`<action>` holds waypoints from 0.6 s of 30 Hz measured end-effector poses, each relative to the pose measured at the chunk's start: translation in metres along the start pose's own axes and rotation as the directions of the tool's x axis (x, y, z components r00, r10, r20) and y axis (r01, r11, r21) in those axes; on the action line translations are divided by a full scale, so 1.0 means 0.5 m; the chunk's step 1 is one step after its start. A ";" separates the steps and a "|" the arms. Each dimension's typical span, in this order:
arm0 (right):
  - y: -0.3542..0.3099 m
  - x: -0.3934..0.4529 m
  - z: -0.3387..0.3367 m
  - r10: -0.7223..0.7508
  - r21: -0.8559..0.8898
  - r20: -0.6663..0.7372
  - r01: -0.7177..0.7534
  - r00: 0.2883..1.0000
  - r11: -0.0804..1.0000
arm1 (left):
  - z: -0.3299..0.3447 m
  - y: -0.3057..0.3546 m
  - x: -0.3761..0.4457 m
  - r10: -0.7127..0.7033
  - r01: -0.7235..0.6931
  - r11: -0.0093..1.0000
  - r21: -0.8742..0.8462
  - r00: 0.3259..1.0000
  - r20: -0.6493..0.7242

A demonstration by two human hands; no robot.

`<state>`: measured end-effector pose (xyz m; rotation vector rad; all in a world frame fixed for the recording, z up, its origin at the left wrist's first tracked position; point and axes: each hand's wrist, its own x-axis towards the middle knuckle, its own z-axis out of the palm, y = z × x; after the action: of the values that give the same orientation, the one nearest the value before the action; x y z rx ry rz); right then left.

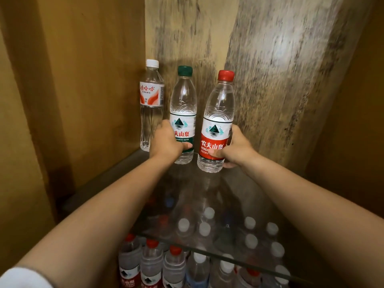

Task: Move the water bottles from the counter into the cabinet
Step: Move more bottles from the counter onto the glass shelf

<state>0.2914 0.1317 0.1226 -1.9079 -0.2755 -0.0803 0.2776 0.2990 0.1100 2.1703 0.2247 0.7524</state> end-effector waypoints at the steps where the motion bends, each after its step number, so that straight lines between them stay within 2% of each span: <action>1: 0.002 0.007 0.005 -0.007 -0.006 -0.011 0.007 1.000 1.000 | 0.004 -0.001 0.005 0.002 -0.002 1.000 0.023 1.000 -0.015; 5: 0.001 0.030 0.026 -0.015 -0.043 -0.061 0.012 0.998 0.999 | 0.022 0.000 0.021 -0.015 0.020 0.995 0.098 0.998 -0.055; 10: -0.007 0.059 0.055 -0.012 -0.112 -0.110 0.000 0.994 0.994 | 0.041 0.009 0.033 -0.066 0.079 0.991 0.109 0.991 -0.119; 18: -0.009 0.082 0.076 -0.014 -0.111 -0.132 -0.001 0.991 0.994 | 0.044 0.002 0.038 -0.017 0.045 0.988 0.146 0.982 -0.188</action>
<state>0.3270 0.1747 0.1213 -2.0020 -0.1905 -0.2305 0.3054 0.2918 0.1083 2.2312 0.4228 0.9490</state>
